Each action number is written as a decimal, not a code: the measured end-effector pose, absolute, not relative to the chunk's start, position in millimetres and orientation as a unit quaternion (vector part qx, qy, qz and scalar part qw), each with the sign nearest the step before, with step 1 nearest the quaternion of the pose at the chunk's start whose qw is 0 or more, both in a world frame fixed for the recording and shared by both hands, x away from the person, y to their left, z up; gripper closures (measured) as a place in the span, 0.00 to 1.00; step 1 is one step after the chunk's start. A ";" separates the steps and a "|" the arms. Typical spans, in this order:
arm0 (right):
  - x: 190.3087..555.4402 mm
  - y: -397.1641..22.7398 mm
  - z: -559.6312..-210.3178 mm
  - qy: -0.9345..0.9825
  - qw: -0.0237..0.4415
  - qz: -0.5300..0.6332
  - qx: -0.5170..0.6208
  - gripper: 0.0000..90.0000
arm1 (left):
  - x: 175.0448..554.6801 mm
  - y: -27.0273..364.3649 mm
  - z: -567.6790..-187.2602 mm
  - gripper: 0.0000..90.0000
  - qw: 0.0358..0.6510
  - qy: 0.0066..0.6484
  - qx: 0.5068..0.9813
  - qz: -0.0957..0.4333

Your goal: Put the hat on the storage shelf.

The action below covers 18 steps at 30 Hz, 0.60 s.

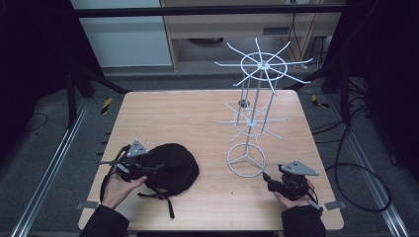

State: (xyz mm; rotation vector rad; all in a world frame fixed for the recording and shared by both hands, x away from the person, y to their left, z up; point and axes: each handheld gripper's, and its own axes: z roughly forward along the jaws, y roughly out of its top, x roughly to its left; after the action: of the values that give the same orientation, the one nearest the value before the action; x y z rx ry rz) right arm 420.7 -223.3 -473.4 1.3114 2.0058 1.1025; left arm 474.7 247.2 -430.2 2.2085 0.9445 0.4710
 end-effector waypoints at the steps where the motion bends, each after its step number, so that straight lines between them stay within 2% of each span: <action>1: 421.0 -222.7 -473.7 0.738 0.248 0.403 0.481 0.37 | 474.7 247.2 -430.2 0.37 0.340 0.363 0.849 0.181; 4: 421.8 -221.7 -474.3 0.740 0.247 0.401 0.481 0.37 | 476.8 243.6 -436.2 0.37 0.326 0.356 0.858 0.176; 6: 422.2 -221.0 -474.7 0.741 0.245 0.400 0.480 0.37 | 477.9 243.3 -439.2 0.41 0.322 0.361 0.858 0.172; 11: 423.6 -220.5 -475.6 0.744 0.244 0.396 0.479 0.37 | 479.7 243.7 -444.7 0.70 0.316 0.378 0.857 0.150; 15: 423.8 -220.8 -476.0 0.745 0.245 0.394 0.479 0.37 | 480.0 239.4 -449.9 0.87 0.308 0.381 0.860 0.143; 18: 423.9 -221.0 -476.1 0.745 0.242 0.394 0.481 0.37 | 477.5 236.9 -449.3 0.96 0.315 0.385 0.857 0.136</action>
State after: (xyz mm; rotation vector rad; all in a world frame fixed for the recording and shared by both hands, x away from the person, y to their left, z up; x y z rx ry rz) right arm 423.9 -221.0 -476.1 1.3162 2.0365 1.0775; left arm 477.5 236.9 -449.3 2.2588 1.0138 0.3574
